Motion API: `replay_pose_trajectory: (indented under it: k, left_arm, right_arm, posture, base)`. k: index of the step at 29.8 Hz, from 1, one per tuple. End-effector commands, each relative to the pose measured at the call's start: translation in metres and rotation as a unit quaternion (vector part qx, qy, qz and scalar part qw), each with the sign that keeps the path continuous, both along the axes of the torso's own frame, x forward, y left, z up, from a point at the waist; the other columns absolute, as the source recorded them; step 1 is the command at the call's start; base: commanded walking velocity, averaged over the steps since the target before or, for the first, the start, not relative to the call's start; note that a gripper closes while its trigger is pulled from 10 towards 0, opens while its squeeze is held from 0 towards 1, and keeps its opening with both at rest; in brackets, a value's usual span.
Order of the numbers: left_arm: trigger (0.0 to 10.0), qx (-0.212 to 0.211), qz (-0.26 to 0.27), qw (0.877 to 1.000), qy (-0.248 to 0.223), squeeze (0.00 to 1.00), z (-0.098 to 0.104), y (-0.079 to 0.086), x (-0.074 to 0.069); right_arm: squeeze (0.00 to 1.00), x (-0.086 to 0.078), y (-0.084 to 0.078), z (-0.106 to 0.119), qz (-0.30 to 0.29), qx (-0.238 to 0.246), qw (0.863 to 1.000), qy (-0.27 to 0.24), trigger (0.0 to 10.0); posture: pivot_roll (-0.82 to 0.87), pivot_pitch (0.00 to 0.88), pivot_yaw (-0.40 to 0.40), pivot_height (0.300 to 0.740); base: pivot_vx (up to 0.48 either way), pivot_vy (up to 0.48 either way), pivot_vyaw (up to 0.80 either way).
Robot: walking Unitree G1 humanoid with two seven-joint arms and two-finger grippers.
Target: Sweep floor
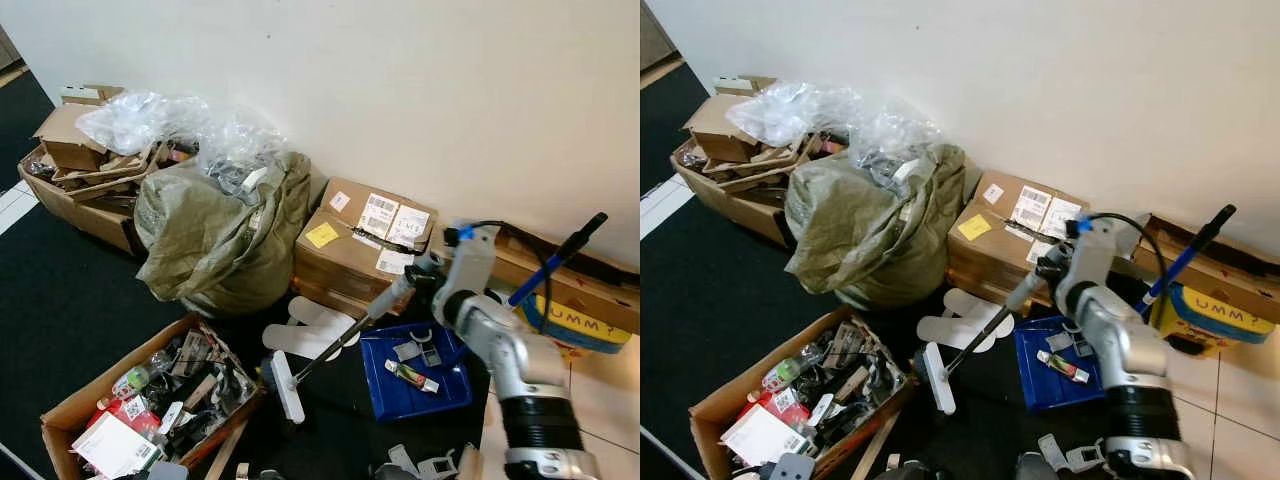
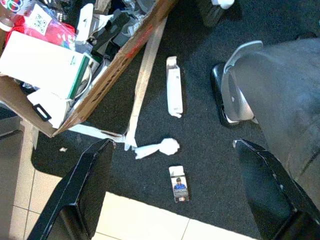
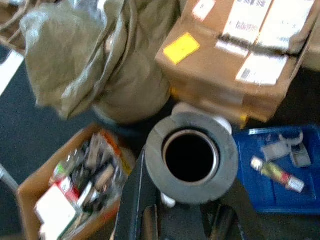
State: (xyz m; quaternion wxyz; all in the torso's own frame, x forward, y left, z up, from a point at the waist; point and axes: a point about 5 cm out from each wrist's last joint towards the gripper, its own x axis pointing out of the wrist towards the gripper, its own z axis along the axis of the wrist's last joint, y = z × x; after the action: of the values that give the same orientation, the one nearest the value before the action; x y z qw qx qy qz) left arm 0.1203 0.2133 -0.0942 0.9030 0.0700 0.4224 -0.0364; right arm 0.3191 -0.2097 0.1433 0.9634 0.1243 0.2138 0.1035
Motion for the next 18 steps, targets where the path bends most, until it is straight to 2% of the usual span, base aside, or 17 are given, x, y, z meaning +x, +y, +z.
replay_pose_trajectory:
  k: [1, 4, 8, 12, 14, 16, 17, 18]
  left_arm:
    - [10.0, 0.001, -0.002, 1.000, 0.030, 0.00, -0.005, 0.001, -0.013]
    - [10.0, 0.000, -0.002, 1.000, 0.030, 0.00, -0.005, 0.000, -0.012]
    - [10.0, -0.003, -0.001, 0.999, 0.032, 0.00, -0.005, -0.002, -0.010]
    - [10.0, -0.005, -0.002, 0.999, 0.034, 0.00, -0.005, -0.002, -0.008]
    - [10.0, -0.005, -0.002, 0.999, 0.034, 0.00, -0.005, -0.003, -0.008]
    - [10.0, -0.005, -0.002, 0.999, 0.034, 0.00, -0.005, -0.003, -0.006]
    - [10.0, -0.005, -0.002, 0.999, 0.034, 0.00, -0.005, -0.003, -0.006]
    - [10.0, -0.005, -0.002, 0.999, 0.034, 0.00, -0.005, -0.003, -0.006]
  right_arm:
    - [0.00, -0.015, -0.005, -0.012, 0.035, 0.030, 0.997, 0.061, 10.0]
    - [0.00, -0.017, -0.010, -0.009, 0.045, 0.031, 0.996, 0.068, 10.0]
    - [0.00, -0.025, -0.024, -0.002, 0.060, 0.018, 0.993, 0.102, 10.0]
    - [0.00, -0.028, -0.028, 0.002, 0.069, 0.011, 0.991, 0.116, 10.0]
    - [0.00, -0.031, -0.030, 0.004, 0.076, -0.005, 0.990, 0.120, 10.0]
    - [0.00, -0.036, -0.038, 0.006, 0.078, -0.060, 0.988, 0.122, 10.0]
    - [0.00, -0.036, -0.038, 0.006, 0.078, -0.060, 0.988, 0.122, 10.0]
    - [0.00, -0.036, -0.045, 0.007, 0.065, -0.092, 0.987, 0.117, 10.0]
  posture:
    - [-0.05, 0.209, 0.030, 0.740]
    - [-0.06, 0.198, 0.024, 0.740]
    - [-0.07, 0.195, 0.035, 0.740]
    - [-0.08, 0.192, 0.035, 0.740]
    - [-0.08, 0.189, 0.036, 0.740]
    - [-0.08, 0.190, 0.040, 0.740]
    - [-0.08, 0.190, 0.040, 0.740]
    - [-0.08, 0.188, 0.042, 0.740]
  base:
    - [0.000, 0.000, 0.00]
    - [0.000, 0.000, 0.00]
    - [0.000, 0.000, 0.00]
    - [0.000, 0.000, 0.00]
    - [0.000, 0.000, 0.00]
    - [0.000, 0.000, 0.00]
    - [0.000, 0.000, 0.00]
    - [0.000, 0.000, 0.00]
